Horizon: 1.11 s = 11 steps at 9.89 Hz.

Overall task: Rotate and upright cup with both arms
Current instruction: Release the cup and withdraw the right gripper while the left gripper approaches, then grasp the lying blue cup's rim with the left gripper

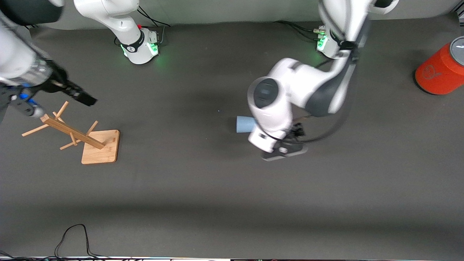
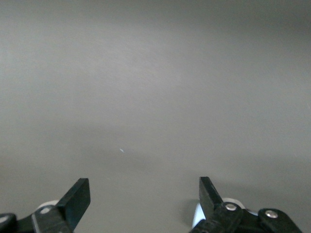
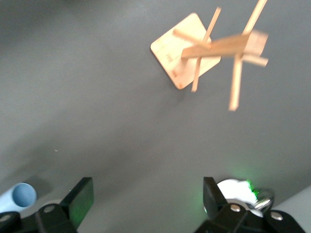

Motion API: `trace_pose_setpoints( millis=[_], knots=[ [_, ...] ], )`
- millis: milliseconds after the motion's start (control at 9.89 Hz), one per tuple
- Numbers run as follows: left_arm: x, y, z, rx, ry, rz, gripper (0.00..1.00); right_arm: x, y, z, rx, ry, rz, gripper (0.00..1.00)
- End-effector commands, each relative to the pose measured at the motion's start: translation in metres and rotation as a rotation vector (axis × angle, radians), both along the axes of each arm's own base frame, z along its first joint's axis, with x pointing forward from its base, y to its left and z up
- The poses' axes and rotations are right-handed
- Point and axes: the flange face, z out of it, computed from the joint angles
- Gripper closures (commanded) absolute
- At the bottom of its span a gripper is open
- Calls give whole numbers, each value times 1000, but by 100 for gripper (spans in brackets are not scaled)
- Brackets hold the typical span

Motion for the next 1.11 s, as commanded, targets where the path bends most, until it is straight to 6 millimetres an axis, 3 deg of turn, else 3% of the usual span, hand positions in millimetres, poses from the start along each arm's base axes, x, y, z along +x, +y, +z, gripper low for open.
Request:
trace_pose_setpoints(
  millis=[0,202,303,506,708,809,910,1011],
  knots=[
    [-44,-65,-34,85,-34,-72,0,0,-36,1,39,-34,171,0],
    [-99,-118,-83,143,-55,-107,0,7,-59,-1,57,-77,312,0],
    [-113,-133,-105,143,-75,-120,0,10,-69,-4,62,-99,354,0],
    [-135,-150,-148,176,-99,-140,0,15,-79,-10,72,-121,445,0],
    [-138,-151,-162,195,-100,-153,1,16,-78,-7,69,-135,463,0],
    [-132,-150,-158,192,-106,-149,10,17,-78,-7,68,-140,465,0],
    [-132,-147,-158,206,-102,-140,36,17,-77,-6,69,-146,478,0],
    [-134,-144,-163,223,-93,-139,70,18,-79,-5,70,-150,513,0]
  ],
)
